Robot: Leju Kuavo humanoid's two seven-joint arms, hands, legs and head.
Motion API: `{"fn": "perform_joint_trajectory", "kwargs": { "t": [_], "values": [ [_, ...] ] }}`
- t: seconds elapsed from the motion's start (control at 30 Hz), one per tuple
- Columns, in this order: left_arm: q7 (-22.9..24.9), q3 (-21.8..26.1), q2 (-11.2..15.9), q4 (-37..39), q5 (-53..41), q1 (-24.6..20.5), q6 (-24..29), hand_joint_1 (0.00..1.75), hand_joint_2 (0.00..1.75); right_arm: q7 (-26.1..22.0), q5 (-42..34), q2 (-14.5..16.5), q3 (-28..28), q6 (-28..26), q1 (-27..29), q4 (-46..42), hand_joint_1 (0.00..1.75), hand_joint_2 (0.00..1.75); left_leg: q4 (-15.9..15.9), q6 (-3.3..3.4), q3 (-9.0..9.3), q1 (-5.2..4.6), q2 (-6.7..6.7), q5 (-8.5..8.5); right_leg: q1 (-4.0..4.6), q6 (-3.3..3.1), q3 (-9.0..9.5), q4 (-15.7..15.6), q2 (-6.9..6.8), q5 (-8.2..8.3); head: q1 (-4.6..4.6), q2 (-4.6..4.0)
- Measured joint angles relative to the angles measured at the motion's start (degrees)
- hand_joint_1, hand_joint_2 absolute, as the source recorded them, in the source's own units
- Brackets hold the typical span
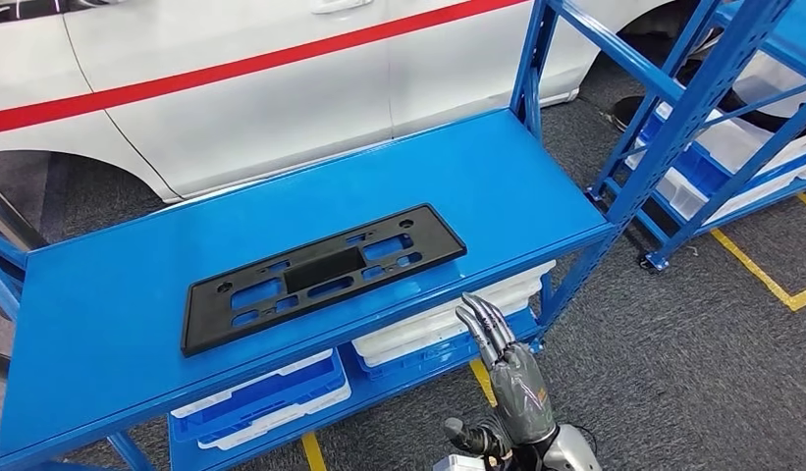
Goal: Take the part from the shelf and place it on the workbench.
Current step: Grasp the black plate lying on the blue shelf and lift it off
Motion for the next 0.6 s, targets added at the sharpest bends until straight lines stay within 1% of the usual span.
{"fn": "perform_joint_trajectory", "kwargs": {
  "t": [0.03, 0.07, 0.1, 0.13, 0.17, 0.2, 0.23, 0.27, 0.3, 0.33, 0.37, 0.4, 0.43, 0.47, 0.5, 0.53, 0.57, 0.6],
  "values": [
    [0.0, 0.0, 0.0, 0.0, 0.0, 0.0, 0.0, 0.00, 0.00, 0.0, 0.0, 0.0, 0.0, 0.0, 0.0, 0.0, 0.00, 0.00, -3.4, 0.08, 1.41, 0.04, 0.02, 2.37, -0.01, 0.09, 0.23, 0.0, 0.03, -0.11, 0.00, 0.00],
    [0.0, 0.0, 0.0, 0.0, 0.0, 0.0, 0.0, 0.00, 0.00, 0.0, 0.0, 0.0, 0.0, 0.0, 0.0, 0.0, 0.00, 0.00, -7.7, 0.27, 3.32, 0.05, 0.06, 4.45, -0.02, 0.22, 0.48, 0.0, 0.05, -0.24, 0.01, 0.00],
    [0.0, 0.0, 0.0, 0.0, 0.0, -0.1, 0.0, 0.00, 0.00, 0.0, 0.0, 0.0, 0.0, 0.0, 0.0, 0.0, 0.00, 0.00, -11.4, 0.48, 5.04, -0.05, 0.08, 5.94, 0.06, 0.43, 0.66, 0.0, 0.06, -0.36, 0.02, 0.00],
    [0.0, 0.0, 0.0, 0.0, 0.0, -0.1, 0.0, 0.00, 0.00, 0.0, 0.0, 0.0, 0.0, 0.0, 0.0, -0.1, 0.00, 0.00, -14.2, 0.75, 6.32, -0.16, 0.07, 6.84, 0.12, 0.71, 0.77, 0.0, 0.04, -0.42, 0.03, 0.00],
    [0.0, 0.0, 0.0, 0.0, 0.0, -0.2, 0.0, 0.00, 0.00, 0.0, 0.0, 0.0, 0.0, 0.0, 0.0, -0.1, 0.00, 0.00, -15.2, 1.01, 6.77, -0.30, 0.02, 6.81, 0.16, 1.00, 0.80, 0.0, 0.02, -0.42, 0.03, 0.00],
    [0.0, 0.0, 0.0, 0.0, 0.0, -0.2, 0.0, 0.00, 0.00, 0.0, 0.0, 0.0, 0.0, -0.1, 0.0, -0.1, 0.00, 0.00, -15.4, 1.24, 6.80, -0.45, -0.04, 6.83, 0.19, 1.32, 0.81, -0.1, 0.00, -0.35, 0.03, 0.00],
    [0.0, 0.0, 0.0, 0.0, 0.0, -0.1, 0.0, 0.00, 0.00, 0.0, 0.0, 0.0, 0.0, -0.1, 0.0, -0.2, 0.00, 0.00, -15.6, 1.60, 6.87, -0.39, -0.10, 6.99, 0.21, 1.67, 0.88, -0.2, -0.02, -0.30, 0.03, 0.00],
    [0.0, 0.0, 0.0, 0.0, 0.0, -0.1, 0.0, 0.00, 0.00, 0.0, 0.0, 0.0, 0.0, -0.1, 0.0, -0.2, 0.00, 0.00, -15.9, 1.98, 7.02, -0.31, -0.09, 7.20, 0.16, 1.95, 0.87, -0.1, -0.02, -0.54, 0.03, 0.00],
    [-0.1, 0.0, 0.0, 0.0, 0.0, -0.1, 0.0, 0.00, 0.00, 0.0, 0.0, 0.0, 0.0, -0.1, -0.1, -0.3, 0.00, 0.00, -16.3, 2.41, 7.17, -0.20, -0.05, 7.44, 0.13, 2.19, 0.52, 0.8, -0.01, -1.28, 0.06, 0.00],
    [-0.1, 0.0, 0.0, 0.0, 0.0, -0.2, 0.0, 0.00, 0.00, 0.0, 0.0, 0.0, 0.0, -0.1, -0.1, -0.4, 0.00, 0.00, -16.6, 2.81, 7.29, -0.09, -0.01, 7.65, 0.11, 2.38, -0.39, 2.9, 0.00, -2.68, 0.07, 0.00],
    [-0.1, 0.0, -0.1, 0.0, 0.0, -0.2, 0.0, 0.00, 0.00, 0.0, 0.0, 0.0, 0.0, -0.1, 0.0, -0.4, 0.00, 0.00, -16.7, 3.06, 7.32, -0.10, 0.04, 7.73, 0.02, 2.49, -1.88, 6.2, 0.01, -4.54, 0.09, 0.00],
    [-0.1, 0.0, -0.1, 0.0, 0.0, -0.2, 0.0, 0.00, 0.00, 0.0, 0.0, 0.0, 0.0, -0.1, 0.0, -0.4, 0.00, 0.00, -16.7, 3.22, 7.28, -0.15, 0.07, 7.74, 0.00, 2.60, -3.75, 10.1, 0.00, -6.42, 0.09, 0.00],
    [-0.1, 0.0, -0.1, 0.0, 0.0, -0.2, 0.0, 0.00, 0.00, 0.0, 0.0, 0.0, 0.0, -0.1, 0.1, -0.4, 0.00, 0.00, -16.7, 3.28, 7.25, -0.21, 0.06, 7.72, -0.01, 2.70, -5.48, 13.7, 0.01, -7.69, 0.08, 0.00],
    [0.0, 0.0, -0.1, 0.0, 0.0, -0.1, 0.0, 0.00, 0.00, 0.0, 0.0, 0.0, 0.0, -0.1, 0.1, -0.4, 0.00, 0.00, -16.7, 3.29, 7.27, -0.26, 0.03, 7.70, -0.01, 2.75, -6.50, 15.7, 0.00, -7.94, 0.08, 0.00],
    [0.0, 0.0, -0.1, 0.0, 0.0, -0.1, 0.0, 0.00, 0.00, 0.0, 0.0, 0.0, 0.0, -0.1, 0.2, -0.4, 0.00, 0.00, -16.6, 3.28, 7.30, -0.30, -0.05, 7.65, -0.01, 2.71, -6.46, 15.5, 0.00, -7.00, 0.08, 0.00],
    [0.0, 0.0, -0.1, 0.0, 0.0, -0.1, 0.0, 0.00, 0.00, 0.0, 0.0, 0.0, 0.0, -0.2, 0.1, -0.4, 0.00, 0.00, -16.5, 3.25, 7.38, -0.32, -0.17, 7.57, 0.00, 2.59, -5.27, 12.9, 0.00, -5.10, 0.08, 0.00],
    [-0.1, 0.0, -0.1, 0.0, 0.1, -0.1, 0.0, 0.00, 0.00, 0.1, 0.0, 0.0, 0.0, -0.2, 0.1, -0.4, 0.00, 0.00, -16.4, 3.16, 7.46, -0.32, -0.30, 7.42, 0.01, 2.37, -3.35, 8.8, 0.04, -2.91, 0.08, 0.00],
    [-0.1, 0.0, -0.1, 0.0, 0.1, -0.2, 0.0, 0.00, 0.00, 0.1, 0.0, 0.0, 0.0, -0.2, 0.1, -0.4, 0.00, 0.00, -16.3, 3.03, 7.47, -0.35, -0.40, 7.26, 0.06, 2.11, -1.47, 5.0, 0.16, -1.39, 0.08, 0.00]
  ]
}}
